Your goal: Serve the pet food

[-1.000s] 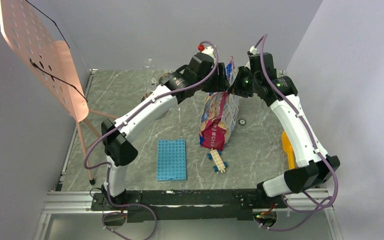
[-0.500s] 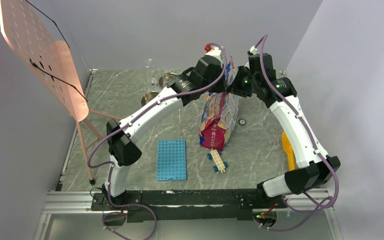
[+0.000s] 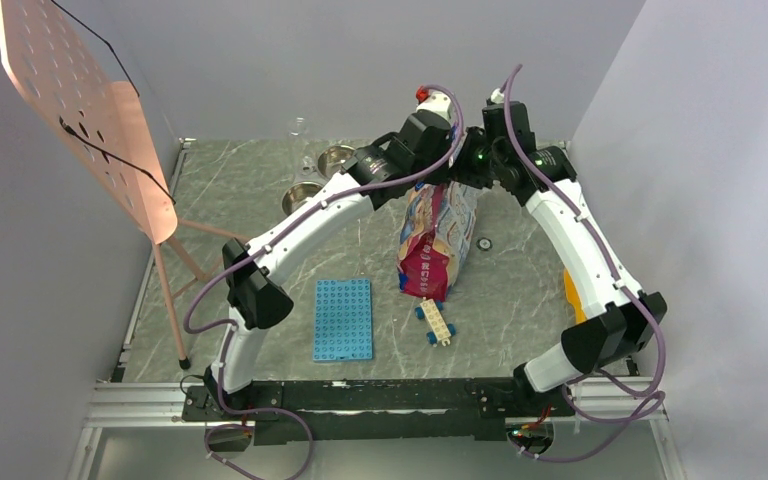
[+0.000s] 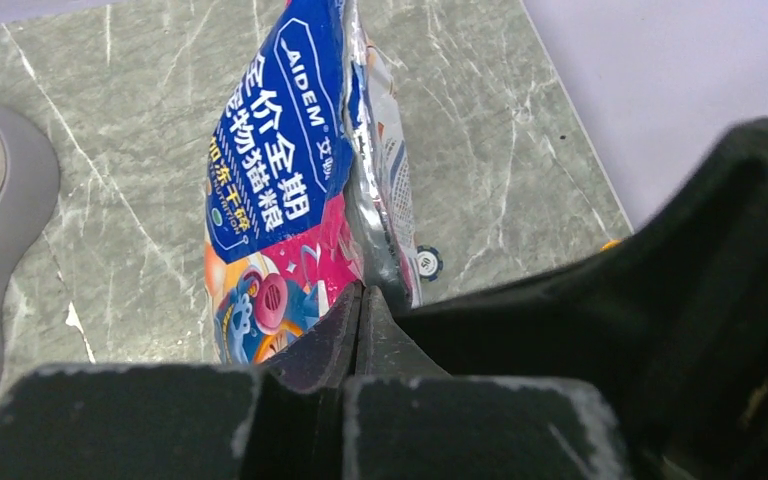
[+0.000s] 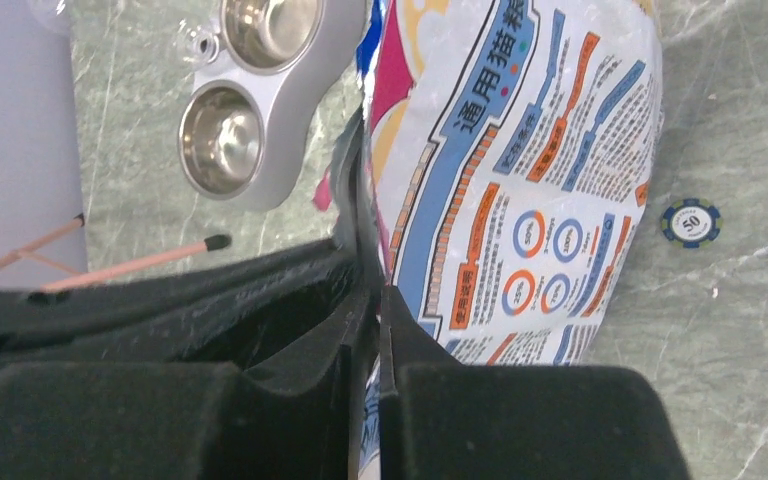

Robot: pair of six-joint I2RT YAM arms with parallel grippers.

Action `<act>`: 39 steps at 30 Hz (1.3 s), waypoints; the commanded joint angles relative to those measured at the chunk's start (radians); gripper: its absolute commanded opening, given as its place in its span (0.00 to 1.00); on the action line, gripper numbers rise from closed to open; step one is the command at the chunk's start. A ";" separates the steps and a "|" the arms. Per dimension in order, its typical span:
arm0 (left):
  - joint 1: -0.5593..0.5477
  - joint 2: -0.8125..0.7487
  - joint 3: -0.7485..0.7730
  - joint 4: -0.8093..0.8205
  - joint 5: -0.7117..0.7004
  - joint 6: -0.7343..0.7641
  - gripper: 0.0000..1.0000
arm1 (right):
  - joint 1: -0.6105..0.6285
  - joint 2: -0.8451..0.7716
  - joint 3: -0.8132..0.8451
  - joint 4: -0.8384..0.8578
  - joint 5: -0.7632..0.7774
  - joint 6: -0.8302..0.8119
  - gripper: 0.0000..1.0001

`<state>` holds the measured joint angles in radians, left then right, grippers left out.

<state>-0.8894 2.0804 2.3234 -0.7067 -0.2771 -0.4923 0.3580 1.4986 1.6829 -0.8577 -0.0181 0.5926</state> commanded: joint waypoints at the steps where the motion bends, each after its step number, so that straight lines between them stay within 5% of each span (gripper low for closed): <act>1: -0.004 -0.031 0.034 -0.023 -0.070 -0.006 0.00 | 0.004 0.050 0.043 0.049 0.065 0.003 0.13; 4: -0.005 -0.036 0.029 -0.028 -0.062 -0.019 0.00 | 0.004 0.059 0.053 0.065 0.066 -0.007 0.12; 6: -0.006 -0.039 0.028 -0.034 -0.080 -0.013 0.00 | 0.005 0.051 0.042 0.067 0.099 -0.006 0.00; 12: 0.004 -0.044 0.068 -0.165 -0.236 -0.036 0.00 | 0.038 0.014 0.032 -0.077 0.418 0.032 0.00; 15: 0.017 -0.066 0.052 -0.179 -0.234 -0.054 0.00 | 0.047 -0.020 -0.001 -0.084 0.443 0.044 0.00; 27: 0.017 -0.143 -0.058 -0.008 -0.021 -0.051 0.00 | 0.001 -0.008 0.056 0.018 0.087 -0.025 0.00; 34: 0.017 -0.142 -0.054 -0.018 -0.006 -0.063 0.00 | -0.018 0.068 0.112 -0.034 0.050 -0.024 0.33; 39: 0.012 -0.144 -0.062 -0.020 -0.021 -0.060 0.00 | -0.017 0.101 0.130 -0.063 0.061 -0.029 0.37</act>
<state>-0.8726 2.0087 2.2620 -0.7139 -0.3019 -0.5453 0.3408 1.5826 1.7554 -0.8898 0.0528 0.5800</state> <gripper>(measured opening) 0.009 0.373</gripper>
